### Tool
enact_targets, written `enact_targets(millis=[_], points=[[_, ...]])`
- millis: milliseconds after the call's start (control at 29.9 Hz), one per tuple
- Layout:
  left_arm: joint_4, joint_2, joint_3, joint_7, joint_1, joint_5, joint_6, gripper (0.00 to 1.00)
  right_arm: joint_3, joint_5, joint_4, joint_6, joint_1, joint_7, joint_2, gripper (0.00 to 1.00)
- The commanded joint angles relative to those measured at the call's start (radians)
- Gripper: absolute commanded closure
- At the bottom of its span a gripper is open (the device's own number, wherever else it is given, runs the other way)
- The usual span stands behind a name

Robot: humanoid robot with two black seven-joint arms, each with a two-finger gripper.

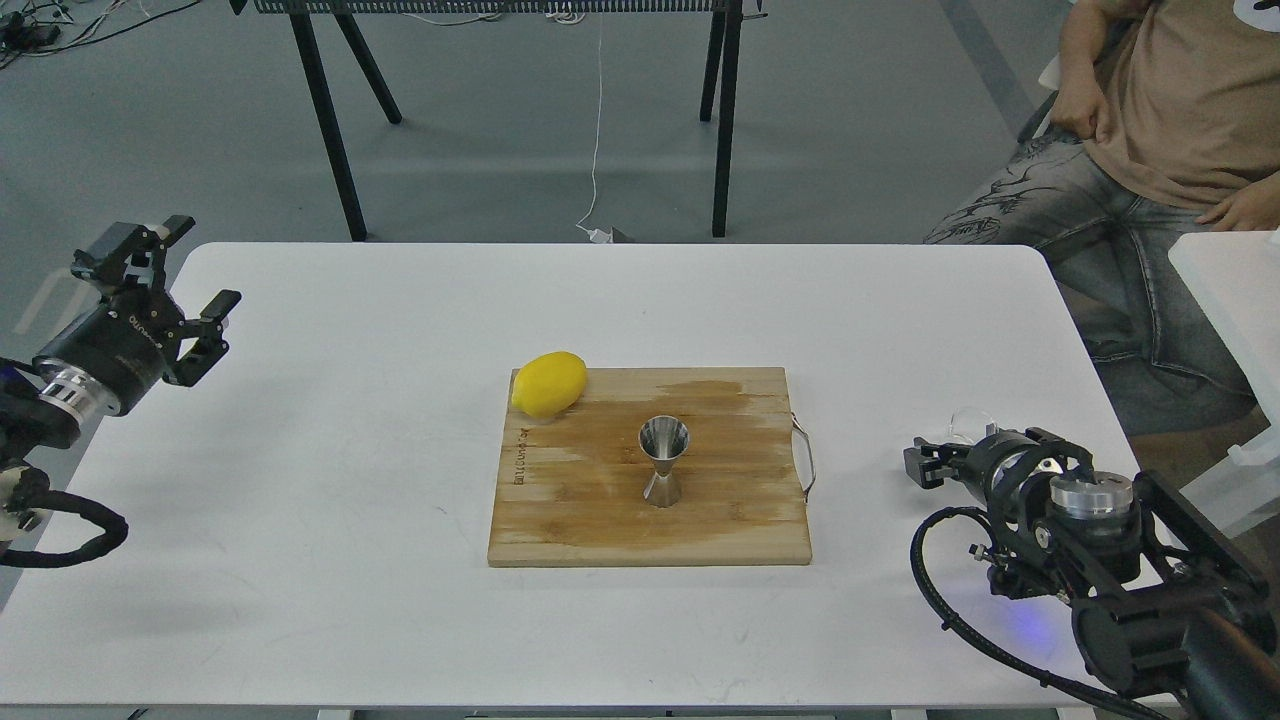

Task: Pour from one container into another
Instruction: 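Close the right gripper around the clear glass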

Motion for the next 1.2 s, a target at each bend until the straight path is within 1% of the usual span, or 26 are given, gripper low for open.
enact_targets(millis=[0, 334, 468, 735, 1169], points=[[0.0, 0.0, -0.001, 0.0, 0.0, 0.0, 0.0, 0.05, -0.003, -0.002, 0.0, 0.0, 0.0, 0.002, 0.0, 0.32], [0.0, 0.0, 0.0, 0.0, 0.0, 0.0, 0.0, 0.05, -0.003, -0.002, -0.005, 0.0, 0.0, 0.0, -0.001, 0.37], [0.004, 0.0, -0.001, 0.0, -0.001, 0.0, 0.0, 0.05, -0.003, -0.008, -0.005, 0.0, -0.003, 0.0, -0.001, 0.43], [0.013, 0.0, -0.001, 0.0, 0.0, 0.0, 0.0, 0.05, -0.026, -0.018, -0.003, 0.0, -0.003, 0.0, -0.001, 0.51], [0.02, 0.0, 0.0, 0.0, 0.0, 0.0, 0.0, 0.05, -0.026, -0.02, -0.003, 0.0, -0.006, 0.0, -0.001, 0.55]])
